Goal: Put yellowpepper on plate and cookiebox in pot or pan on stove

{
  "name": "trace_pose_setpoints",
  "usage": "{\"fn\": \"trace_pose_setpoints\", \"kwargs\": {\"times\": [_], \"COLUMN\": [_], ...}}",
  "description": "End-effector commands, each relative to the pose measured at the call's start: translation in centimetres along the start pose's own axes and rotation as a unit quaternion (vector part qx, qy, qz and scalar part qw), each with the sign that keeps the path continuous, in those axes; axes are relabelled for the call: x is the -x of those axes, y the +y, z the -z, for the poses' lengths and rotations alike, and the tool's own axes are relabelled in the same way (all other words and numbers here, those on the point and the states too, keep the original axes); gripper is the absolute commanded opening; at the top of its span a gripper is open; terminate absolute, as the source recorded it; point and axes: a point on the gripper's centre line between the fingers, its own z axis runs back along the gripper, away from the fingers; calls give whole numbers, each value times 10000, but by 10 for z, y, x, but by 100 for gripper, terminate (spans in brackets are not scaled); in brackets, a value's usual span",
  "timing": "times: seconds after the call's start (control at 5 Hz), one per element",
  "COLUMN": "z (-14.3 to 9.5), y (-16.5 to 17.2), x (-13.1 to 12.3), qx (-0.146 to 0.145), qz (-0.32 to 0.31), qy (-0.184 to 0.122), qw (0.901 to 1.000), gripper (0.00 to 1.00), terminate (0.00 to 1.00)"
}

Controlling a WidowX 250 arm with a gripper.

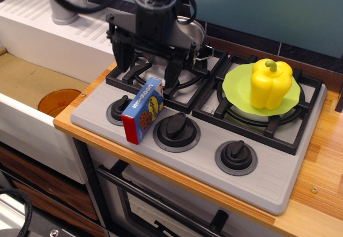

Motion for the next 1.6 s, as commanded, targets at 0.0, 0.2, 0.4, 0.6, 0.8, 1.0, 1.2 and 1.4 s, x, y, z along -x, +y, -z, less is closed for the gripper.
{"fn": "trace_pose_setpoints", "kwargs": {"times": [0.0, 0.2, 0.4, 0.6, 0.8, 1.0, 1.2, 1.4], "z": [3, 13, 24, 34, 36, 27, 14, -18], "y": [12, 12, 10, 7, -3, -8, -6, 4], "x": [-15, -12, -7, -1, 0, -5, -14, -29], "qx": [108, 85, 149, 189, 93, 14, -52, -239], "qz": [-8, -1, -45, -91, -178, -181, -126, -32], "qy": [-390, -368, -407, -428, -245, -135, -46, 163], "qw": [9992, 9993, 9991, 9989, 9995, 9997, 9999, 9996], "gripper": [100, 100, 100, 100, 0, 0, 0, 0], "terminate": [0, 0, 0, 0, 0, 0, 0, 0]}}
